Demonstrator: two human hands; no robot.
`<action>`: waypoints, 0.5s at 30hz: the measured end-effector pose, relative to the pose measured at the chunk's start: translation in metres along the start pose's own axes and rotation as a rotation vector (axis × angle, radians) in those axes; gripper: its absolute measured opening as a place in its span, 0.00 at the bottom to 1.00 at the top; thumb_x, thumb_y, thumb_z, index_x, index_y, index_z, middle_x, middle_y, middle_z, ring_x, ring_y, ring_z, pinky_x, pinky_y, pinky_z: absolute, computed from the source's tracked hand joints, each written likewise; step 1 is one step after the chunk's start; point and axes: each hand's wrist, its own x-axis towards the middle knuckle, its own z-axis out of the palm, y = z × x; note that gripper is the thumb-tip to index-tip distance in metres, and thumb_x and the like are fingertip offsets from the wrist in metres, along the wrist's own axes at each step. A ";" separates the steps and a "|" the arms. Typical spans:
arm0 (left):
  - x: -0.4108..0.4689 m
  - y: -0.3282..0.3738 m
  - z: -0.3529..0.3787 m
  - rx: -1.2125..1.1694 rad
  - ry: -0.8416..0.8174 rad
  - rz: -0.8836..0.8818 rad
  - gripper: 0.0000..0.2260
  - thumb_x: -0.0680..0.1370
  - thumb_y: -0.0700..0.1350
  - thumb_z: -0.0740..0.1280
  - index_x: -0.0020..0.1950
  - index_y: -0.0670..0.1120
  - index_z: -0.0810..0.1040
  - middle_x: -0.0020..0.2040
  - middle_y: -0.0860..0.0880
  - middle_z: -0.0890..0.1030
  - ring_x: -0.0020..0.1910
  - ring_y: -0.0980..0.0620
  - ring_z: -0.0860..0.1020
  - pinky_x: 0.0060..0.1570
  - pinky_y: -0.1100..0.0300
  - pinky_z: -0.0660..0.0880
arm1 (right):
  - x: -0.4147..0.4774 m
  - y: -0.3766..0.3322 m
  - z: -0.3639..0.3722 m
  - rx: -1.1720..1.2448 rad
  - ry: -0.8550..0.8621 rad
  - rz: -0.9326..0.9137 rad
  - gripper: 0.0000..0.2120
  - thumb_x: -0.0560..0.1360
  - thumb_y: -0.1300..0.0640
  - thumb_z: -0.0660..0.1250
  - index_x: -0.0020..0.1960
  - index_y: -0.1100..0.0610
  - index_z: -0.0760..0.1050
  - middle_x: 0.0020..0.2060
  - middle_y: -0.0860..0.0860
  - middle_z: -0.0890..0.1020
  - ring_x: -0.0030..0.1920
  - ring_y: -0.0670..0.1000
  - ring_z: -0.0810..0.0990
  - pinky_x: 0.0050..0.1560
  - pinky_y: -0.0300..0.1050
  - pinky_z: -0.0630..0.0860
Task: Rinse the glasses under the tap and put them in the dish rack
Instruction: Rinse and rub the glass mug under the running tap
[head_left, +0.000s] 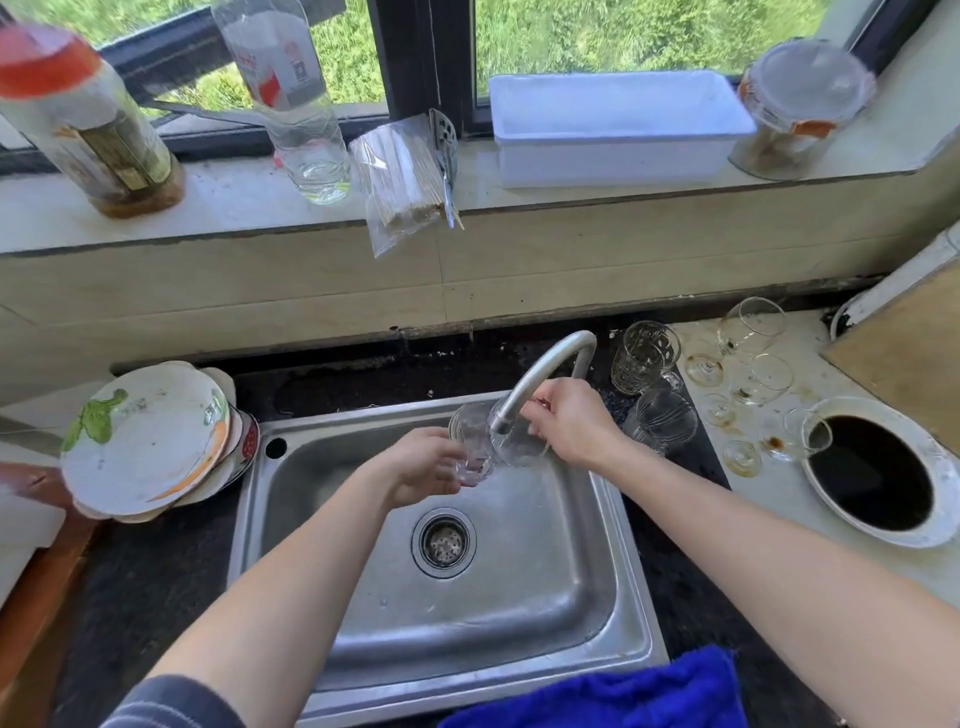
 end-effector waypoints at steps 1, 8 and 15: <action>0.003 0.002 0.006 0.011 -0.032 -0.010 0.15 0.74 0.29 0.63 0.60 0.38 0.72 0.45 0.37 0.79 0.30 0.48 0.76 0.27 0.61 0.70 | -0.001 0.000 -0.001 -0.003 -0.001 -0.012 0.17 0.78 0.55 0.63 0.31 0.49 0.74 0.34 0.53 0.83 0.40 0.53 0.82 0.47 0.53 0.79; 0.030 -0.013 0.021 -0.094 0.076 0.037 0.15 0.72 0.22 0.55 0.47 0.40 0.73 0.34 0.41 0.75 0.23 0.51 0.69 0.22 0.67 0.61 | -0.024 0.030 -0.002 -0.120 0.211 -0.276 0.11 0.76 0.56 0.67 0.58 0.53 0.80 0.53 0.49 0.82 0.54 0.49 0.78 0.53 0.46 0.77; 0.043 -0.010 0.024 -0.056 0.190 0.124 0.16 0.71 0.23 0.59 0.53 0.38 0.74 0.26 0.45 0.77 0.21 0.51 0.68 0.29 0.60 0.65 | -0.028 0.027 0.038 -0.591 -0.155 -0.389 0.23 0.74 0.60 0.60 0.70 0.59 0.67 0.65 0.52 0.74 0.69 0.53 0.68 0.57 0.52 0.76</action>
